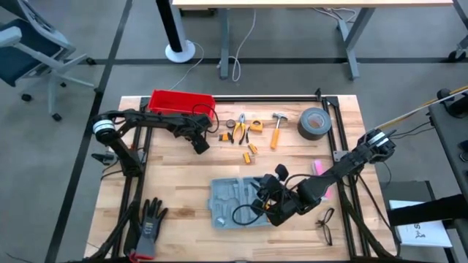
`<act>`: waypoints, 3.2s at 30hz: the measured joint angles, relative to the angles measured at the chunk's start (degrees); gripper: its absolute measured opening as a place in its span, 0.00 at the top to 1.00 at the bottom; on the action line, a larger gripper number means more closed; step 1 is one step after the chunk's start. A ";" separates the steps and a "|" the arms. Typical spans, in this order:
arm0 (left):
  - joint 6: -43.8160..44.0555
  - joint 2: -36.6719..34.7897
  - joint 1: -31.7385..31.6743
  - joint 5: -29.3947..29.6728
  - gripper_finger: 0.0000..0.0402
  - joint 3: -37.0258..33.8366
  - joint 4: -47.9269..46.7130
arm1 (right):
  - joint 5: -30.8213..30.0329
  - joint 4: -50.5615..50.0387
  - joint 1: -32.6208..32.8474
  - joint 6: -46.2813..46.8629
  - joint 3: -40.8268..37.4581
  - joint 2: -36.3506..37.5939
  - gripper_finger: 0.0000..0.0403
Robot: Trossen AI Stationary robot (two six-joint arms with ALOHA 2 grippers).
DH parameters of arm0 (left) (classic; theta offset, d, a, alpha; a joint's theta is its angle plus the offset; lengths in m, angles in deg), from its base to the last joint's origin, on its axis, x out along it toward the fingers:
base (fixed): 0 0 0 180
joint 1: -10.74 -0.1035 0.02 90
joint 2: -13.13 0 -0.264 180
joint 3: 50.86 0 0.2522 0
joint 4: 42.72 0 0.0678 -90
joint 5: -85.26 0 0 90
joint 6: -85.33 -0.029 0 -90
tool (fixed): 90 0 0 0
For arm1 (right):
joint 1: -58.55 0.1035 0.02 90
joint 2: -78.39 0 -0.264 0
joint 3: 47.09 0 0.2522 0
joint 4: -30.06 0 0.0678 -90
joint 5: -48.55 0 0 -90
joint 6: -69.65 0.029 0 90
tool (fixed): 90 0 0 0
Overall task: Prefit tool cases
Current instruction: Put the voltage tester screwdriver into the gray toolbox
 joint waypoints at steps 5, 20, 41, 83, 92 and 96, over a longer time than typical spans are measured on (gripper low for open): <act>0.02 0.64 -0.27 -1.62 0.60 0.04 0.18 | -0.04 0.08 0.00 -1.29 0.53 -0.01 0.86; -1.50 0.75 -0.28 -6.72 0.93 -0.04 0.03 | -0.02 0.10 0.00 -1.97 0.86 0.01 0.82; -2.22 -4.62 3.76 -14.47 0.98 -0.44 -5.59 | -0.04 0.00 -0.25 -1.95 0.86 0.01 0.84; -35.24 -5.42 37.41 -6.26 0.99 8.28 18.56 | -9.53 -24.32 1.70 25.70 0.83 10.07 0.88; -49.97 -1.86 39.74 -6.43 0.99 8.22 24.14 | -13.67 -24.48 4.11 25.70 1.16 10.77 0.86; -53.53 -0.68 40.48 -6.41 0.98 8.89 25.20 | -13.66 -24.34 4.57 25.09 1.79 10.94 0.86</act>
